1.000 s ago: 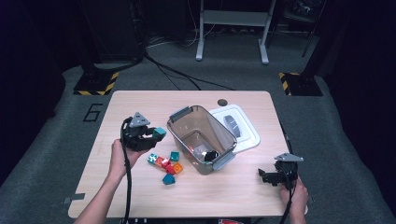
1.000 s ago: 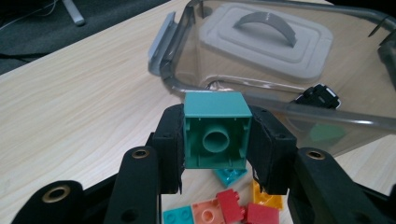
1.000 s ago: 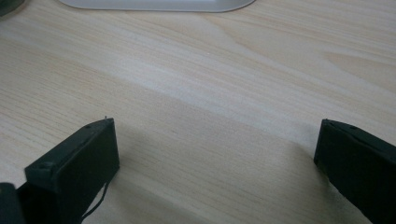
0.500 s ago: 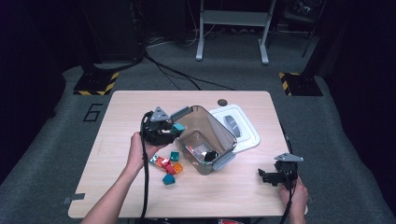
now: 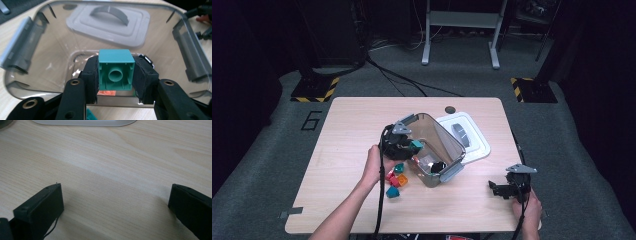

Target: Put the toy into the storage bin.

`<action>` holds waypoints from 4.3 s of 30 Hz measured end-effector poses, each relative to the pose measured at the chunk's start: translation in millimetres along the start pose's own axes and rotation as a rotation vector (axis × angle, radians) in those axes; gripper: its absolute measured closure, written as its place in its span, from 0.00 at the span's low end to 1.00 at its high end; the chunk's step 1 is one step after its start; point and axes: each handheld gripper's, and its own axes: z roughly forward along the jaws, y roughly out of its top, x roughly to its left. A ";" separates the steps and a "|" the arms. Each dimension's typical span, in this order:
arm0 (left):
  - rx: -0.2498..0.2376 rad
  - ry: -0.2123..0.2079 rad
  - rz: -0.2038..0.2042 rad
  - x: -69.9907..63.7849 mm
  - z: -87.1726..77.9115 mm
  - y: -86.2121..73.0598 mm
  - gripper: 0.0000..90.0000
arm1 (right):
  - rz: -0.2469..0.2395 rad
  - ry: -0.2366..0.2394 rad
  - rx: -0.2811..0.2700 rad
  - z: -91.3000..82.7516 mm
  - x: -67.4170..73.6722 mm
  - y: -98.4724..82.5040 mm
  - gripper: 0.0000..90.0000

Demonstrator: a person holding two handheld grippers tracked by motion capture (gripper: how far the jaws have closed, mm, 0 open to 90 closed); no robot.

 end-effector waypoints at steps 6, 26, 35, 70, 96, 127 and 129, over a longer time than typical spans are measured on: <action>0.040 -0.019 0.005 -1.5 5.6 -1.5 0.66 | -0.002 0.004 0.002 -0.2 -0.1 -0.1 0.00; 0.017 0.018 -0.001 -4.8 -10.2 -8.0 0.31 | -0.010 0.010 0.006 -0.5 -0.7 -0.2 0.00; -0.030 0.099 -0.013 4.8 -38.9 -29.4 0.17 | -0.010 0.010 0.006 -0.6 -0.6 -0.2 0.00; 0.137 0.300 -0.132 58.0 1.5 -127.5 0.14 | -0.006 0.003 0.003 -0.2 -0.4 -0.1 0.00; 0.134 0.307 -0.130 53.1 -16.2 -167.2 0.14 | -0.007 0.009 0.005 -0.5 -0.4 -0.1 0.00; 0.050 0.077 0.093 -23.0 3.5 -160.2 0.34 | -0.010 0.007 0.005 -0.5 -0.6 -0.1 0.00; 0.048 0.068 0.096 -23.3 3.6 -159.2 0.37 | -0.010 0.008 0.005 -0.5 -0.7 -0.1 0.00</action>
